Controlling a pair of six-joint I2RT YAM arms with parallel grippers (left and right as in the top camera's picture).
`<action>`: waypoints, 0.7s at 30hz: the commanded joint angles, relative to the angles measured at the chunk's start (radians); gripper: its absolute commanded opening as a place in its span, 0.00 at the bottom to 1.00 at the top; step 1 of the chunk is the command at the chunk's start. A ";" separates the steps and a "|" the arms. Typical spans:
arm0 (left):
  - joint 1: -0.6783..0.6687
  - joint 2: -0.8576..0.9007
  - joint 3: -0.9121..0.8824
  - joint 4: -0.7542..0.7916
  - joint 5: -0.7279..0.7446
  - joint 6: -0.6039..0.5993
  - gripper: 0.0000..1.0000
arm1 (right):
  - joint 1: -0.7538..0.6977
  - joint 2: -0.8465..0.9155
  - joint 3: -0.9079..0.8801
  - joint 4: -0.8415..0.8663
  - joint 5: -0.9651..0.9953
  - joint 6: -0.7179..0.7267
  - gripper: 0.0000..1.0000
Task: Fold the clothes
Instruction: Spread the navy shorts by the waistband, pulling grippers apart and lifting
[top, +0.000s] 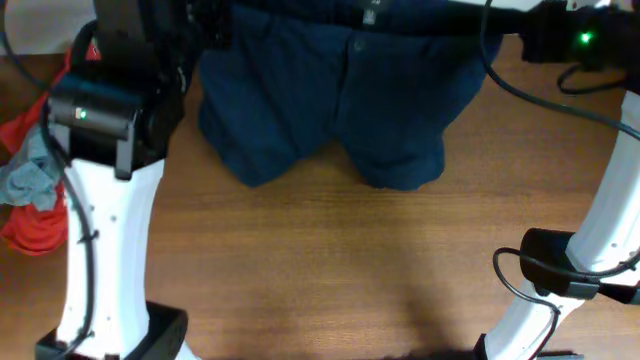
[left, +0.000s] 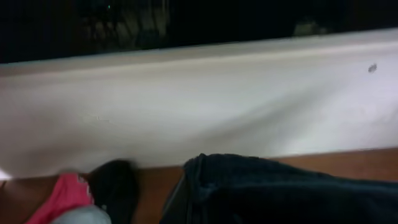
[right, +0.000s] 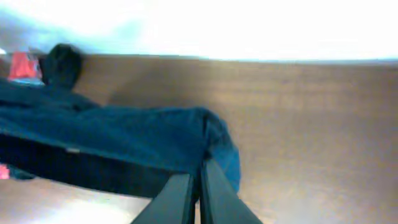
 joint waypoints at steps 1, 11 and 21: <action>0.025 0.099 0.021 0.090 -0.037 -0.018 0.01 | -0.027 -0.010 0.009 0.107 0.050 -0.088 0.04; 0.071 0.176 0.021 0.475 0.082 -0.017 0.01 | -0.028 -0.005 0.009 0.396 0.050 -0.055 0.04; 0.069 0.177 0.021 0.220 0.082 -0.006 0.01 | -0.028 0.006 0.005 0.191 0.048 -0.049 0.04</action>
